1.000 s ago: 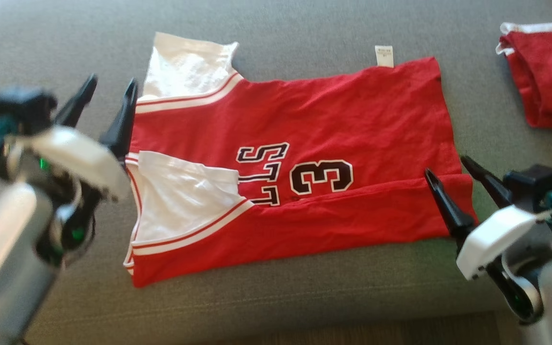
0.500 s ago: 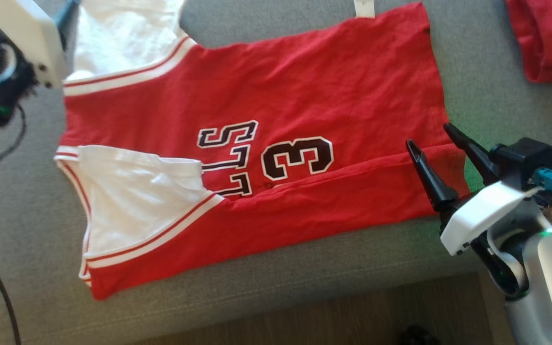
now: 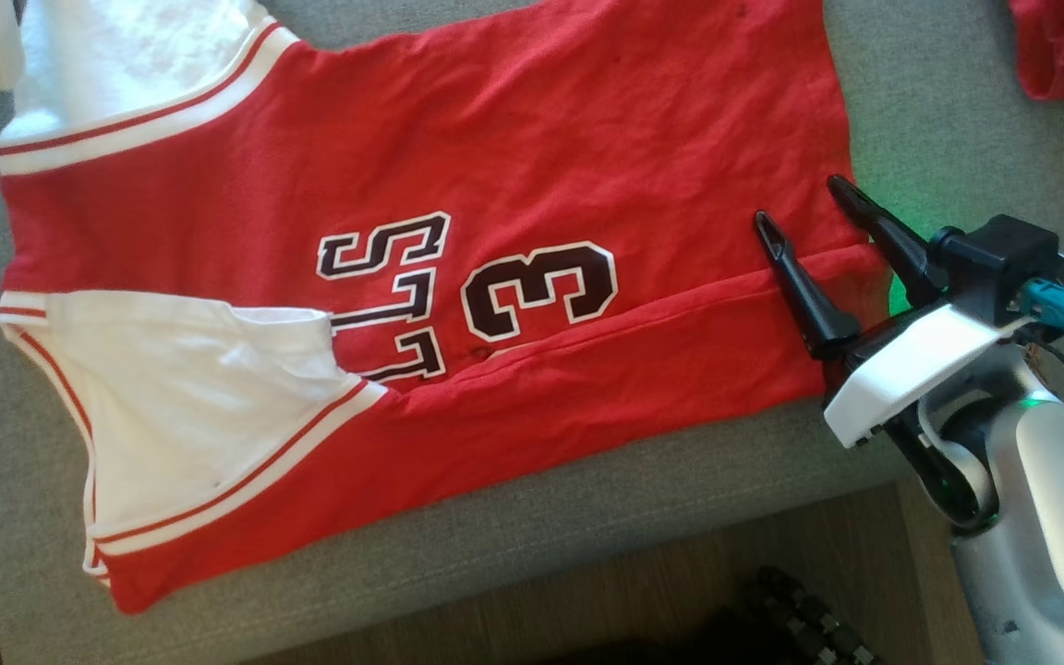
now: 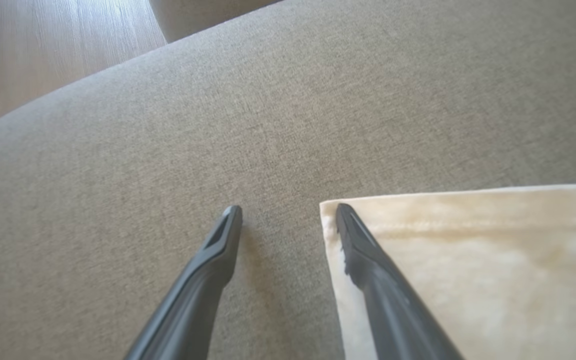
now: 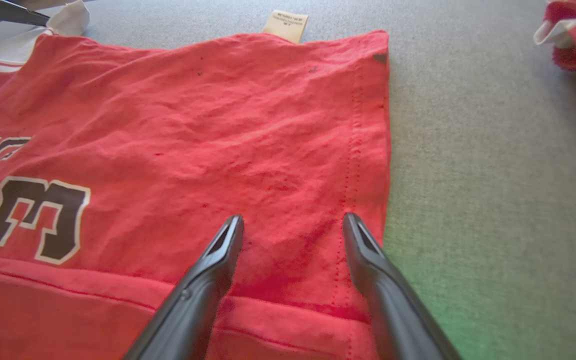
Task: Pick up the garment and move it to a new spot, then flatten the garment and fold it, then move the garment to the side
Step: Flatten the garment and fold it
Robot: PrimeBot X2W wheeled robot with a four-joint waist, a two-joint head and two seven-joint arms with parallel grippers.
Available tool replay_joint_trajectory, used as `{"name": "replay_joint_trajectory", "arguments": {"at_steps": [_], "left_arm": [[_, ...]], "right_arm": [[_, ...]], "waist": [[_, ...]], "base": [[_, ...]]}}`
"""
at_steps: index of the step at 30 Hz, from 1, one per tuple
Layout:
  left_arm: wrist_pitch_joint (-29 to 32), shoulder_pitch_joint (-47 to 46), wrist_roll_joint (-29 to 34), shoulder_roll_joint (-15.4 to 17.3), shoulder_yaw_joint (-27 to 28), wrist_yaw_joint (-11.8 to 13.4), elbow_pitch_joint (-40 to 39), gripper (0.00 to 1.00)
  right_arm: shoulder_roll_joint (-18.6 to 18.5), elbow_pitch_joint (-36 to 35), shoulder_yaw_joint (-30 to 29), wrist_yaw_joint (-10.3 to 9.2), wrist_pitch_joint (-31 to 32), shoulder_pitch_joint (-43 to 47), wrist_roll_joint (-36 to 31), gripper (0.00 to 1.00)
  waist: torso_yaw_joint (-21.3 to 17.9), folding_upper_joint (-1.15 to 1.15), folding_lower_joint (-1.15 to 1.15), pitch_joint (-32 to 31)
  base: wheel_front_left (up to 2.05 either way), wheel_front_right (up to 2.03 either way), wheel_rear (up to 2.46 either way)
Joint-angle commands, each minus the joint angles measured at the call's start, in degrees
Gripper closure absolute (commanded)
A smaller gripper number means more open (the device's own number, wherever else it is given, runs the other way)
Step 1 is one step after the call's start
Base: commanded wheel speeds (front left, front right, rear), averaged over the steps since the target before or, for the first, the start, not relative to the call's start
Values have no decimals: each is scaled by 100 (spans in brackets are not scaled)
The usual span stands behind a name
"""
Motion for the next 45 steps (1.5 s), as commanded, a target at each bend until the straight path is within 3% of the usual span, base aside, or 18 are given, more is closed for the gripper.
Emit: {"name": "replay_joint_trajectory", "arguments": {"at_steps": [1,20,22,23,24,25,30,37,45], "left_arm": [[0,-219,63,275,129,-25,-45,0],[390,-266,-213,216,-46,-290,-287,0],[348,-248,-244,231,-46,-308,-354,27],[360,-232,-270,230,-55,-319,-375,58],[388,-214,-295,229,-70,-330,-392,72],[440,-193,-329,225,-89,-341,-406,100],[668,-138,-421,269,-169,-370,-468,100],[355,-137,-344,377,-253,-400,-720,100],[262,-191,-335,420,-355,-417,-890,100]], "right_arm": [[-11,-140,103,-2,-64,7,38,0],[-58,-152,8,-2,-55,-121,39,0],[-56,-171,16,-2,-51,-139,46,0],[-55,-179,22,-2,-49,-148,51,0],[-56,-183,24,-2,-48,-155,56,0],[-60,-186,25,-2,-47,-160,62,0],[-84,-193,3,-2,-36,-193,92,0],[98,-27,-262,-2,105,-612,22,0],[566,895,-793,-2,1112,-2004,-259,0]], "waist": [[-21,0,-1,22],[114,0,-1,30],[103,0,-1,54],[96,0,-1,65],[90,0,-1,73],[84,0,-1,80],[58,0,-1,74],[51,0,-1,-67],[115,0,-1,-182]], "base": [[0,0,0],[0,0,0],[0,0,0],[0,0,0],[0,0,0],[0,0,0],[0,0,0],[0,0,0],[0,0,0]]}}
